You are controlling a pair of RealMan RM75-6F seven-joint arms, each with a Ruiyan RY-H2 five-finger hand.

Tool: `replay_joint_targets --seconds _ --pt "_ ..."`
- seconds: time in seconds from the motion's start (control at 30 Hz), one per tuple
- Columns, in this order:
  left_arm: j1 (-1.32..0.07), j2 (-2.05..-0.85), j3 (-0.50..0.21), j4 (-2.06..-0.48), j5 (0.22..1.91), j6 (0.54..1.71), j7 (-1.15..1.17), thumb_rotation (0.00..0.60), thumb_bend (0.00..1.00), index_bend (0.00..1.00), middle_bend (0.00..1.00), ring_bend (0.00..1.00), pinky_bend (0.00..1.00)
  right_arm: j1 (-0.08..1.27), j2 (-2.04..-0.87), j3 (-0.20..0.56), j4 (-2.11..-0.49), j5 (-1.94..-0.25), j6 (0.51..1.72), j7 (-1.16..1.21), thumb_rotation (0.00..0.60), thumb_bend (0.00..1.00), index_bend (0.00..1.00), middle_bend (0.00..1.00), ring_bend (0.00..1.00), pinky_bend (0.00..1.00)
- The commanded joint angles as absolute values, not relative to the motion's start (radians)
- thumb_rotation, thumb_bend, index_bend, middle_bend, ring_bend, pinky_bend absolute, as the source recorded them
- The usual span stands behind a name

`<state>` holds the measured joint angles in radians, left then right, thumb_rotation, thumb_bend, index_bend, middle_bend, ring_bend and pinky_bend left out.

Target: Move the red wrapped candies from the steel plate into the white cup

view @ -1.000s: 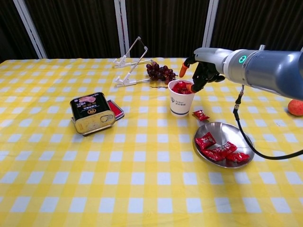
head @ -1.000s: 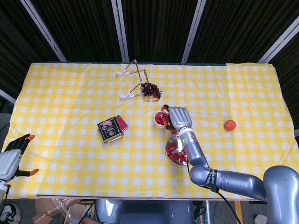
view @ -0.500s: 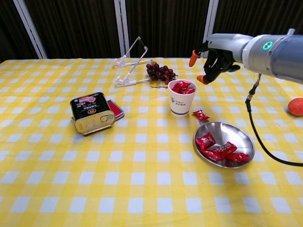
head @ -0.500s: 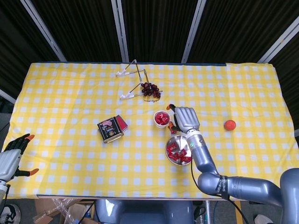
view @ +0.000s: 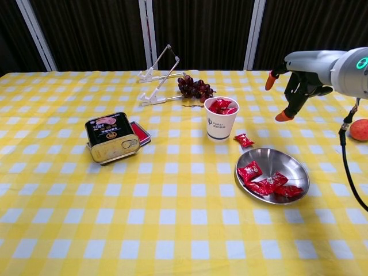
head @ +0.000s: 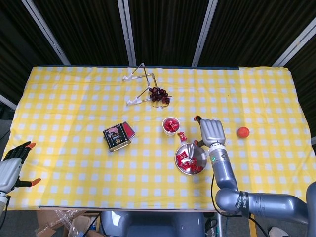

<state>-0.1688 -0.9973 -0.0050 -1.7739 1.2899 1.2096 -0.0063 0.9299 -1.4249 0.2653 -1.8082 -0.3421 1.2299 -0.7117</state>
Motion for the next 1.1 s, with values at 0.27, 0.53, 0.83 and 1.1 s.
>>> replay_joint_targets --seconds 0.27,0.53,0.83,1.1 --pt "-0.171 -0.994 -0.006 -1.774 1.285 1.201 -0.016 0.600 0.09 0.00 0.00 0.00 0.00 0.981 -1.549 0.277 -1.682 -0.316 1.195 -0.737 0.600 0.26 0.25 0.77 0.92 0.95" --pt "-0.175 -0.990 -0.006 -1.776 1.280 1.189 -0.021 0.600 0.09 0.00 0.00 0.00 0.00 1.003 -1.627 0.295 -1.566 -0.280 1.157 -0.740 0.600 0.26 0.31 0.77 0.92 0.95" --pt "-0.180 -0.985 -0.005 -1.777 1.278 1.175 -0.028 0.600 0.09 0.00 0.00 0.00 0.00 1.007 -1.685 0.307 -1.459 -0.254 1.105 -0.729 0.600 0.26 0.35 0.77 0.92 0.95" --pt "-0.183 -0.982 -0.004 -1.777 1.280 1.168 -0.028 0.600 0.09 0.00 0.00 0.00 0.00 1.013 -1.719 0.323 -1.411 -0.255 1.077 -0.720 0.600 0.26 0.37 0.77 0.92 0.95"
